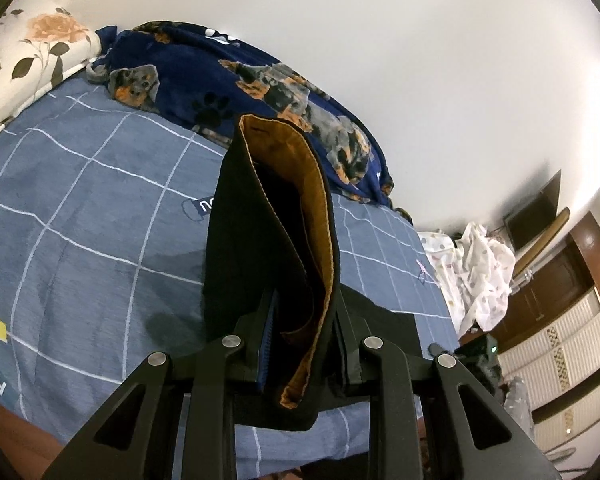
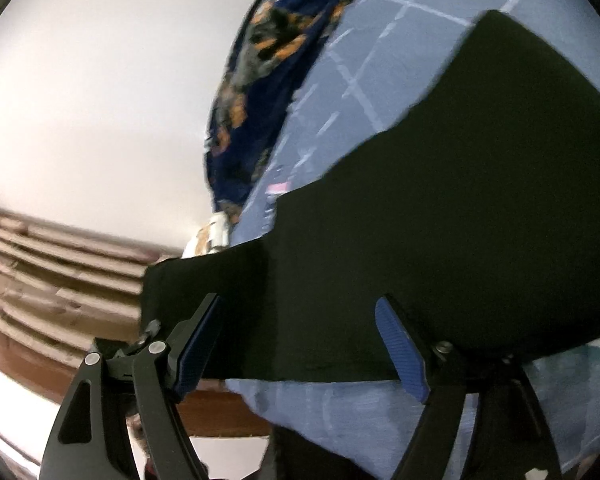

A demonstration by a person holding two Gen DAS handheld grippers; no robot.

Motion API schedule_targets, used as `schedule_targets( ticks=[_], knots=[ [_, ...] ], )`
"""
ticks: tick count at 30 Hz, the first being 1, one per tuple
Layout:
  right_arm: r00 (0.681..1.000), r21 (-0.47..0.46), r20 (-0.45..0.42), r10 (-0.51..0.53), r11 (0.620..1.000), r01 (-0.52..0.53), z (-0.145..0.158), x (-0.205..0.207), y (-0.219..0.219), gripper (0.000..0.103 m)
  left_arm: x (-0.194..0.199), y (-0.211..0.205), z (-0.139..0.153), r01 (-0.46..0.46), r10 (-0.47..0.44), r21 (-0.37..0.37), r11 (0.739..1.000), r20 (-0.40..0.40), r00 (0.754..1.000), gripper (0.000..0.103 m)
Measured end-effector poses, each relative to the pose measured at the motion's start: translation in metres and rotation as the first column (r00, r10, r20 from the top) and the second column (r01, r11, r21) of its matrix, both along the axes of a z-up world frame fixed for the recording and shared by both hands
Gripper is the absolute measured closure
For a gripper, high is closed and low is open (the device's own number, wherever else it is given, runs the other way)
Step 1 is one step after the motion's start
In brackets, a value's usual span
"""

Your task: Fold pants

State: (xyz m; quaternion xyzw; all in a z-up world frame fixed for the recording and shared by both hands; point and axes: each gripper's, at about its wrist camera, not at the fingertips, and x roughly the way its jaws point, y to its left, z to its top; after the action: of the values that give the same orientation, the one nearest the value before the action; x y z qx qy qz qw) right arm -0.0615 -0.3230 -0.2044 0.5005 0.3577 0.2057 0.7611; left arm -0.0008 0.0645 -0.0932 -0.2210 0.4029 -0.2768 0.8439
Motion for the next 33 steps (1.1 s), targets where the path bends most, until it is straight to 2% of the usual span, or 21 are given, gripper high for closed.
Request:
schedule_targets(
  ticks=[7, 13, 16, 20, 24, 33],
  knots=[
    [0.978, -0.019, 0.108, 0.177, 0.984, -0.176, 0.051, 0.034, 0.065, 0.026, -0.005, -0.013, 0.001, 0.02, -0.02, 0.013, 1.0, 0.008, 1.0, 0.078],
    [0.961, 0.073, 0.115, 0.251, 0.963, -0.26, 0.064, 0.07, 0.113, 0.025, -0.006, -0.022, -0.001, 0.03, -0.031, 0.011, 0.999, 0.005, 1.0, 0.078],
    [0.952, 0.082, 0.107, 0.286, 0.952, -0.295, 0.07, 0.086, 0.133, 0.022, -0.006, -0.025, -0.002, 0.031, -0.031, 0.009, 0.999, -0.001, 1.0, 0.078],
    [0.935, 0.054, 0.099, 0.342, 0.936, -0.348, 0.086, 0.104, 0.161, 0.019, -0.006, -0.029, -0.002, 0.031, -0.031, 0.026, 0.999, 0.004, 1.0, 0.078],
    [0.921, -0.014, 0.084, 0.381, 0.924, -0.381, 0.103, 0.116, 0.168, 0.017, -0.009, -0.037, -0.002, 0.037, -0.038, 0.051, 0.998, 0.017, 0.999, 0.078],
    [0.906, -0.179, -0.03, 0.422, 0.89, -0.42, 0.11, 0.128, 0.182, 0.017, -0.015, -0.054, -0.006, 0.046, -0.05, 0.103, 0.994, 0.036, 0.998, 0.078]
  ],
)
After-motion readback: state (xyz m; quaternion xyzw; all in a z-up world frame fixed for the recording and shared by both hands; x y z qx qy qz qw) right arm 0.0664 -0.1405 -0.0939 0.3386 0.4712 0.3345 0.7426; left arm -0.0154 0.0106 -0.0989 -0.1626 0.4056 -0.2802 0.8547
